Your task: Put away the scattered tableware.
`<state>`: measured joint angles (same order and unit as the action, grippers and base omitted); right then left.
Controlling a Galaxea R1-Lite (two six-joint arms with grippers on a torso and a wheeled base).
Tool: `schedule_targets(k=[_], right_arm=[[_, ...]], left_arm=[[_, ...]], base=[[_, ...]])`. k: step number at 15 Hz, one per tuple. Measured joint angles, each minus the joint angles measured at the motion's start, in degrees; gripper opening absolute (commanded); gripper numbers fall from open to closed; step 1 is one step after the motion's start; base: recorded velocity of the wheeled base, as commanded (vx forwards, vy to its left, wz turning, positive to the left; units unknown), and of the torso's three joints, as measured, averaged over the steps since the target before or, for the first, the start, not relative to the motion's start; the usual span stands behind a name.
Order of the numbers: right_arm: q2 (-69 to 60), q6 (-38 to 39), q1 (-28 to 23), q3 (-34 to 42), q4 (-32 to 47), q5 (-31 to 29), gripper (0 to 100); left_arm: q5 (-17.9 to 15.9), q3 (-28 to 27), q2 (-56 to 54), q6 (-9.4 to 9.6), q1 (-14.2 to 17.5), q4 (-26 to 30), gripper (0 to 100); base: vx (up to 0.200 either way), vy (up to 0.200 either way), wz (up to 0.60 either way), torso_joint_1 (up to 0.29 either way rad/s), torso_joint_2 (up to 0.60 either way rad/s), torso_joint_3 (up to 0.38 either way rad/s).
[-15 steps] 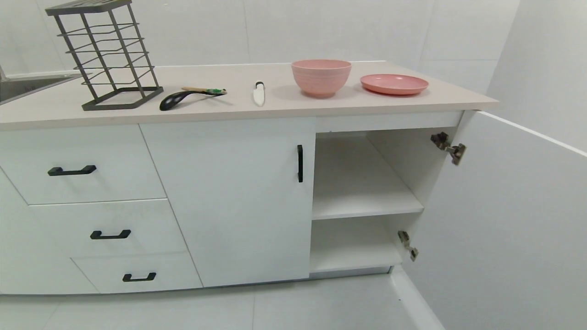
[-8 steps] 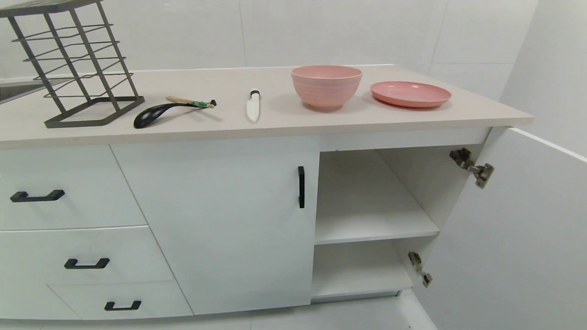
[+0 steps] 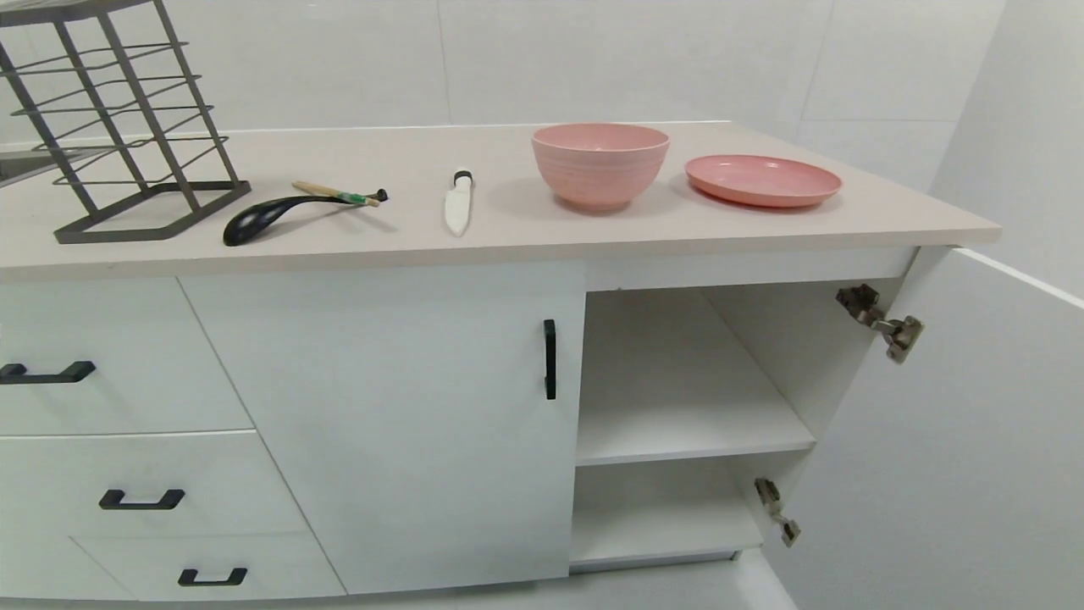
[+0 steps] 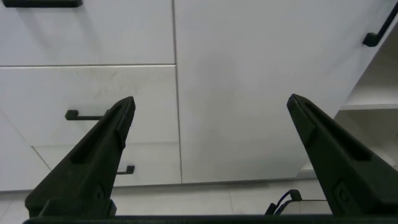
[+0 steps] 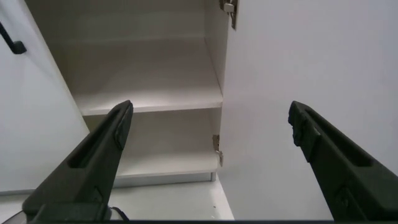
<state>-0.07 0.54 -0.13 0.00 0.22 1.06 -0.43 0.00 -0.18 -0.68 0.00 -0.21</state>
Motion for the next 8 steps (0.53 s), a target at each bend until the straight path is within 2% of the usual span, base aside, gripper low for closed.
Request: schedule_targets(k=[6, 8], right_arm=[[0.0, 0.0, 0.0, 0.0, 0.0, 0.0, 100], [0.0, 0.0, 0.0, 0.0, 0.0, 0.0, 100]], left_arm=[[0.1, 0.0, 0.0, -0.10, 0.0, 0.0, 100], [0.1, 0.0, 0.0, -0.21, 0.1, -0.1, 100]], base=[[0.000, 0.000, 0.00, 0.000, 0.00, 0.000], [0.000, 0.000, 0.00, 0.144, -0.15, -0.029]])
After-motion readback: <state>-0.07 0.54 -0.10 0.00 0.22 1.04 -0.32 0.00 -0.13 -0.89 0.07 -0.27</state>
